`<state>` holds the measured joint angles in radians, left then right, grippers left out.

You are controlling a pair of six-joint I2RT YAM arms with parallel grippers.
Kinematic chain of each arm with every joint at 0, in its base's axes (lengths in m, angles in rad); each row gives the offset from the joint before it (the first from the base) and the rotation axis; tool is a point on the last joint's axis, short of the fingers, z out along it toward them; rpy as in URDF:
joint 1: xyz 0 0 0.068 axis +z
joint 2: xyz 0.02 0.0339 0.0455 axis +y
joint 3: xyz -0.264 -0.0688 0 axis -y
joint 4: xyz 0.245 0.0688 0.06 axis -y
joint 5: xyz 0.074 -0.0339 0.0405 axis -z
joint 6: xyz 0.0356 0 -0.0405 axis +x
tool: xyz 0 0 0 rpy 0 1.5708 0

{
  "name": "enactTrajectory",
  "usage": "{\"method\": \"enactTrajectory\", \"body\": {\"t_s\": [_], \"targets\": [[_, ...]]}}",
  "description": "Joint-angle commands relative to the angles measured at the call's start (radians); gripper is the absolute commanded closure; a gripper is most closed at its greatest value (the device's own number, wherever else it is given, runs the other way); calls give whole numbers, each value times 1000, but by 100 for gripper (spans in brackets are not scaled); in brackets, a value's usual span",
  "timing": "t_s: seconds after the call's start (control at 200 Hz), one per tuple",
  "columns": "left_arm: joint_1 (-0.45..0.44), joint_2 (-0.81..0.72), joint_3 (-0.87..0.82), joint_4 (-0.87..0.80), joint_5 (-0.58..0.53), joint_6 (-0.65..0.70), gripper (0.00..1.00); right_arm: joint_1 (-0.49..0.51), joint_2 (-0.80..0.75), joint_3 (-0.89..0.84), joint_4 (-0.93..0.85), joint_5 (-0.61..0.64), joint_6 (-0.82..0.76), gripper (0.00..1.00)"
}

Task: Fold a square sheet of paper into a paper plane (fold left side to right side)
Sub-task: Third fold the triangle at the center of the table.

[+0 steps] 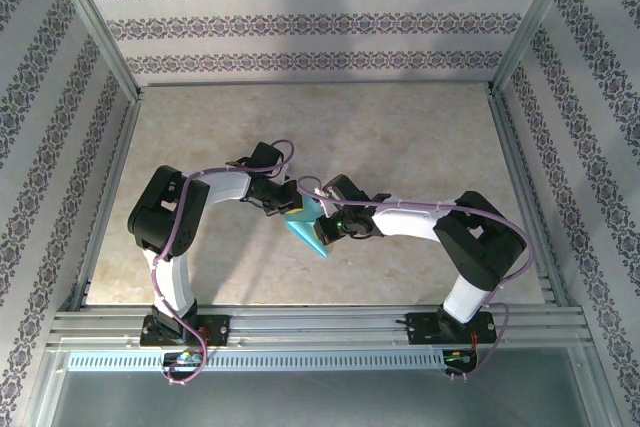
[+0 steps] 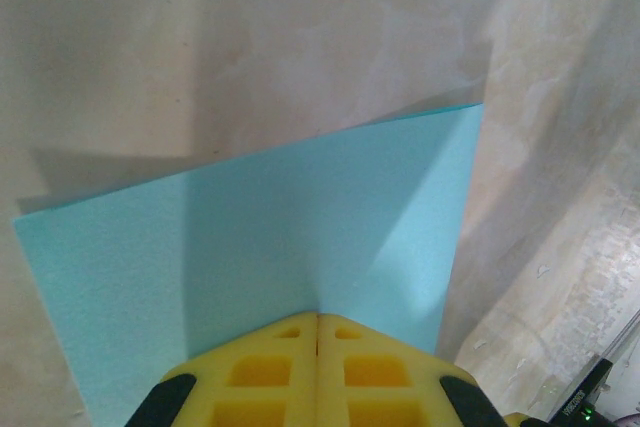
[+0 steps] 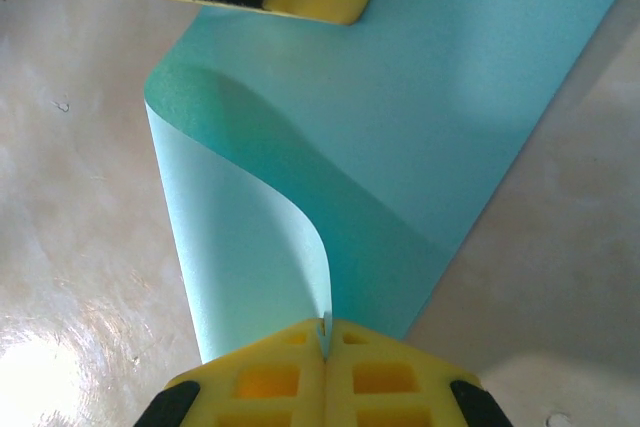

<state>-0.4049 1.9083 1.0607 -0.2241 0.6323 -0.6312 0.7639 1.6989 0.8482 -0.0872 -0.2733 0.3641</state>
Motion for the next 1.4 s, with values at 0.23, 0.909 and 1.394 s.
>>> {"method": "enactTrajectory", "body": {"t_s": [0.23, 0.909, 1.394], "targets": [[-17, 25, -16, -57, -65, 22, 100, 11, 39, 28, -10, 2, -6, 100], [91, -147, 65, -90, -61, 63, 86, 17, 83, -1, -17, -26, 7, 100], [63, -422, -355, 249, 97, -93, 96, 15, 88, 5, -16, -32, 4, 100]]}}
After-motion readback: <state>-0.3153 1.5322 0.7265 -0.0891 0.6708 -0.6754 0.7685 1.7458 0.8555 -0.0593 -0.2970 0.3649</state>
